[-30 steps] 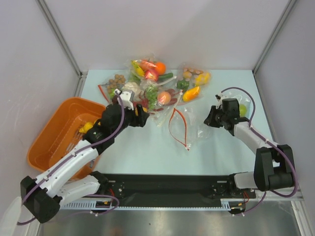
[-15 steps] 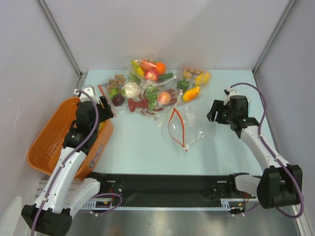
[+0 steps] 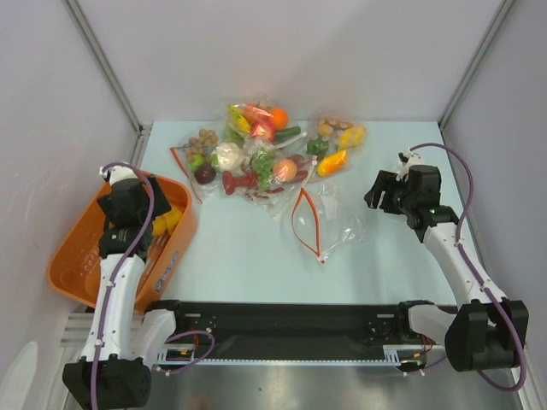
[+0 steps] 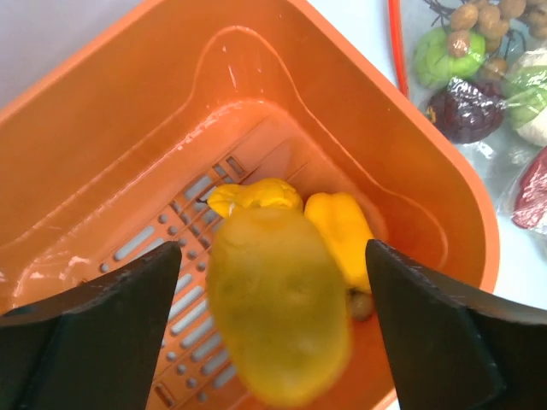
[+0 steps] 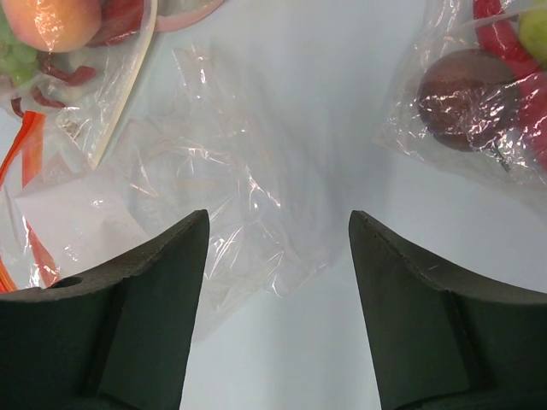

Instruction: Open the zip-top bag and remove the fake food

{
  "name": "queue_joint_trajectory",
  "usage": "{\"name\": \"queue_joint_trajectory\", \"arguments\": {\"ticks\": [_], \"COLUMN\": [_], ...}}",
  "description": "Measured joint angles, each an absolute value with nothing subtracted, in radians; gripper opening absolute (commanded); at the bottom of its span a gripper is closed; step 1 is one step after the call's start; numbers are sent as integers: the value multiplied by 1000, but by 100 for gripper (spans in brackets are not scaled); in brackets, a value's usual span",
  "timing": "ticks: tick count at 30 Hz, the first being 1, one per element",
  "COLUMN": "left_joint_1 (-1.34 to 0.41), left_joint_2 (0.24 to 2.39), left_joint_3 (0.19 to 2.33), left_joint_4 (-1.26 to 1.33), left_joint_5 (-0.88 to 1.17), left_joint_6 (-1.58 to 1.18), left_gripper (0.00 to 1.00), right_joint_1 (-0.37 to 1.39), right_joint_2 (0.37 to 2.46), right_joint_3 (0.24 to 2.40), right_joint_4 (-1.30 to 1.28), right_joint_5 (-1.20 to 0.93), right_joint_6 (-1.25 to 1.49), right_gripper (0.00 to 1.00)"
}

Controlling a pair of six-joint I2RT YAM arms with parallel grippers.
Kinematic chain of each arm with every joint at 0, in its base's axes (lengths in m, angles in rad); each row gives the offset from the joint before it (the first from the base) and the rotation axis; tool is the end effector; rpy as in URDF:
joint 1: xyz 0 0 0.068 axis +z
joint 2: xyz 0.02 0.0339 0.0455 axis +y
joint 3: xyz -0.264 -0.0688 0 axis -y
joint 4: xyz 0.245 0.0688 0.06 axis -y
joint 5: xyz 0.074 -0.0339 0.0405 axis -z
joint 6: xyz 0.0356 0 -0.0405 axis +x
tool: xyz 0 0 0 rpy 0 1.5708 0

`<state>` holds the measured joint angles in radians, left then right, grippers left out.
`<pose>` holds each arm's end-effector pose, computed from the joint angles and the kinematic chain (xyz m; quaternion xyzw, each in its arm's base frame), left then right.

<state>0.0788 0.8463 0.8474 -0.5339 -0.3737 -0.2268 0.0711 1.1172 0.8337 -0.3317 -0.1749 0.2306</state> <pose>0.1807 0.0273 0.3170 -0.2209 0.8292 0.1248 0.4980 0.2443 0.0236 0.2769 0.0304 0.8850 0.1455 0.4412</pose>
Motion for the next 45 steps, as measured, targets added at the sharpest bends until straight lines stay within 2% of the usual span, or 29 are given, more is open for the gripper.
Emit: {"name": "queue_joint_trajectory", "arguments": {"ticks": [8, 16, 25, 34, 45], "left_joint_1": [93, 94, 59, -154, -203], "left_joint_2": [850, 785, 751, 789, 813], "left_joint_3": [846, 838, 850, 953, 958], "left_joint_4": [-534, -506, -449, -413, -404], "left_joint_5": [-336, -265, -79, -111, -186], "left_joint_6": [-216, -190, -154, -113, -104], "left_gripper": [100, 100, 100, 100, 100], "right_joint_1": [61, 60, 57, 57, 55], "right_joint_2": [1111, 1082, 1001, 938, 926], "right_joint_3": [834, 845, 874, 926, 926], "right_joint_4": [-332, -342, -374, -400, -435], "right_joint_5": [-192, -196, -191, -168, -143], "right_joint_6": [231, 231, 231, 231, 230], "right_gripper": [73, 83, 94, 100, 100]}}
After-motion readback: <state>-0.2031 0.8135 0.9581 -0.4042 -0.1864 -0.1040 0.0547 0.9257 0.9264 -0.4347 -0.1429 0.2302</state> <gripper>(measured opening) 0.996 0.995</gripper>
